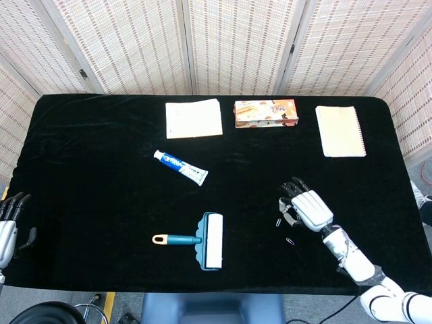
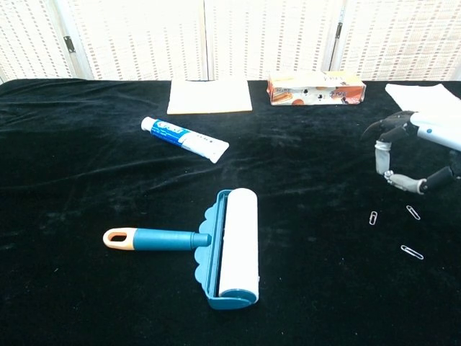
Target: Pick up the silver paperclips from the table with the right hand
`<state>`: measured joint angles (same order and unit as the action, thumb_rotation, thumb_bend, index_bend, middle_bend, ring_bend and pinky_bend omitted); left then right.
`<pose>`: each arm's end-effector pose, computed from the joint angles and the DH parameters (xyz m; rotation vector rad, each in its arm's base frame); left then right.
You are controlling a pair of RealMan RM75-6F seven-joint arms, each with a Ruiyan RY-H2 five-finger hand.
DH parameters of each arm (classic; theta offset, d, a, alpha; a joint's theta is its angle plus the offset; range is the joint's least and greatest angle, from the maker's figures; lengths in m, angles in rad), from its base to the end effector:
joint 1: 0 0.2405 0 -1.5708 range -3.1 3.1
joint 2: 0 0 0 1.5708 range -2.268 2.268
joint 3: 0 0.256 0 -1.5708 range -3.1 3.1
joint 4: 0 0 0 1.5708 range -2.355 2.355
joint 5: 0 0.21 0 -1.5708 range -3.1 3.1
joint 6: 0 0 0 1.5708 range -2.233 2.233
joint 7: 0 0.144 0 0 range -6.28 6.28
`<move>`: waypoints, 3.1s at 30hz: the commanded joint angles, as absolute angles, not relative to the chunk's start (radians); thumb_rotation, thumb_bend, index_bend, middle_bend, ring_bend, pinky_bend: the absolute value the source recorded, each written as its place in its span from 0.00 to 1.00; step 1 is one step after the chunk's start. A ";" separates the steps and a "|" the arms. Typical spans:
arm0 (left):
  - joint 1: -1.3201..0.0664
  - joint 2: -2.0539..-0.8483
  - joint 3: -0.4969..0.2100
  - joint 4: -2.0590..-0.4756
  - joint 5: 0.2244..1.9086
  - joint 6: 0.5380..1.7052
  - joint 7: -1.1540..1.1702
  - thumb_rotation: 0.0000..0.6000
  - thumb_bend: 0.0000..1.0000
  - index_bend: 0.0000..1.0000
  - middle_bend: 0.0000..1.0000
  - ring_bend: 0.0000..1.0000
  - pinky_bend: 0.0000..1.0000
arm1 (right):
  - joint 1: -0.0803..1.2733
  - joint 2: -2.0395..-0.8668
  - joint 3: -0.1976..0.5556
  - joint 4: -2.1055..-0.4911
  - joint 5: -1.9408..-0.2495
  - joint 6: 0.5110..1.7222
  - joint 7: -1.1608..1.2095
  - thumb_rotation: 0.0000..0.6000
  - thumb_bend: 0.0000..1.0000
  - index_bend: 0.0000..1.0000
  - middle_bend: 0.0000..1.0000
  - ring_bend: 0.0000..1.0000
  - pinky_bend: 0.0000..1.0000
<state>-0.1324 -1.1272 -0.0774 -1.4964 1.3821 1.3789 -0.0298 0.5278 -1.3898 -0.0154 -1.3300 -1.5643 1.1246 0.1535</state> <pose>-0.3430 0.2037 0.1675 -1.3490 -0.9224 -0.7897 -0.2514 -0.2922 0.0367 1.9077 -0.9635 0.9903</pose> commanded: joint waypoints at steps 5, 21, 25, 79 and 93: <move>-0.138 -1.126 -0.078 -1.496 1.383 1.372 -0.030 1.00 0.56 0.03 0.06 0.07 0.00 | 0.552 -1.347 -0.051 -1.391 -1.605 1.067 0.250 1.00 0.68 1.00 0.21 0.12 0.00; -0.119 -1.117 -0.077 -1.499 1.390 1.404 -0.056 1.00 0.56 0.03 0.06 0.07 0.00 | 0.563 -1.372 -0.066 -1.408 -1.621 1.031 0.192 1.00 0.68 1.00 0.21 0.12 0.00; -0.118 -1.115 -0.077 -1.499 1.393 1.407 -0.059 1.00 0.56 0.03 0.06 0.07 0.00 | 0.568 -1.384 -0.062 -1.395 -1.617 1.021 0.202 1.00 0.68 1.00 0.21 0.12 0.00; -0.142 -1.127 -0.080 -1.492 1.370 1.360 -0.031 1.00 0.56 0.03 0.06 0.07 0.00 | 0.472 -1.347 -0.068 -1.341 -1.592 1.088 0.222 1.00 0.68 1.00 0.21 0.12 0.00; -0.139 -1.126 -0.078 -1.494 1.376 1.368 -0.031 1.00 0.56 0.03 0.06 0.07 0.00 | 0.454 -1.306 -0.046 -1.392 -1.605 1.156 0.188 1.00 0.68 1.00 0.21 0.12 0.00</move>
<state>-0.1394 -1.1261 -0.0781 -1.4944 1.3758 1.3676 -0.0313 0.4555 -1.3096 -0.0485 -1.3884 -1.6049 1.1526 0.1915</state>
